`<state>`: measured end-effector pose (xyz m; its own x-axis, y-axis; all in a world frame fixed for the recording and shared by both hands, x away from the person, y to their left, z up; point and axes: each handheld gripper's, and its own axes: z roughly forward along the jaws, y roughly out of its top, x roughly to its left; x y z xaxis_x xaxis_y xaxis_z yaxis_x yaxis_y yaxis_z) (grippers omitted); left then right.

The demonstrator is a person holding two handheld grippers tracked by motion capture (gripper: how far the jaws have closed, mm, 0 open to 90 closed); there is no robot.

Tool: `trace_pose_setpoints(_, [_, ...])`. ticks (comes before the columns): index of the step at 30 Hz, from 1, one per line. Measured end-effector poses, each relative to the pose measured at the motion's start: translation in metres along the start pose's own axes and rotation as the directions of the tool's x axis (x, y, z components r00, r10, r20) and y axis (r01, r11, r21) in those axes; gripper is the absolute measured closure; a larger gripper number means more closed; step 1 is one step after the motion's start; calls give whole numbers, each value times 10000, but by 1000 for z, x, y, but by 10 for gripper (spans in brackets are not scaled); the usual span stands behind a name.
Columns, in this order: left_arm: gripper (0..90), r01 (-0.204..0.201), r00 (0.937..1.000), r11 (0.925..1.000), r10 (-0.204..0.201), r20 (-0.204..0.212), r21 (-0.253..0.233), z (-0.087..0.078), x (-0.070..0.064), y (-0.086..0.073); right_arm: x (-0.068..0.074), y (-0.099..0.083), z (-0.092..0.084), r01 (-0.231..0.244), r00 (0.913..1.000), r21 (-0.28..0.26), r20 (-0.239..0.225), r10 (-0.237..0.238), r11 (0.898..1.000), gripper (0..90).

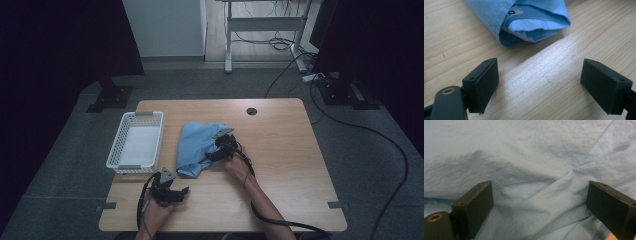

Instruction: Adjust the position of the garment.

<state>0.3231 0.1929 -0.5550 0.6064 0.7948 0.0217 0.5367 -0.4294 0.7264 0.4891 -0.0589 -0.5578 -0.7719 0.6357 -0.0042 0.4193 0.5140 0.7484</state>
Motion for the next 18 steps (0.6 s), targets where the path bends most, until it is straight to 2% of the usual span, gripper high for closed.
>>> trace_pose_setpoints(7, [145,-3,10000,10000,3,-1,2,0,0,0,-2,2,-8,-338,9990,-118,-309,335,9994,33])
trace_pose_setpoints(18, [145,14,10000,10000,-14,-18,-2,0,0,0,-1,2,-36,-106,9993,-259,-351,97,9996,33])
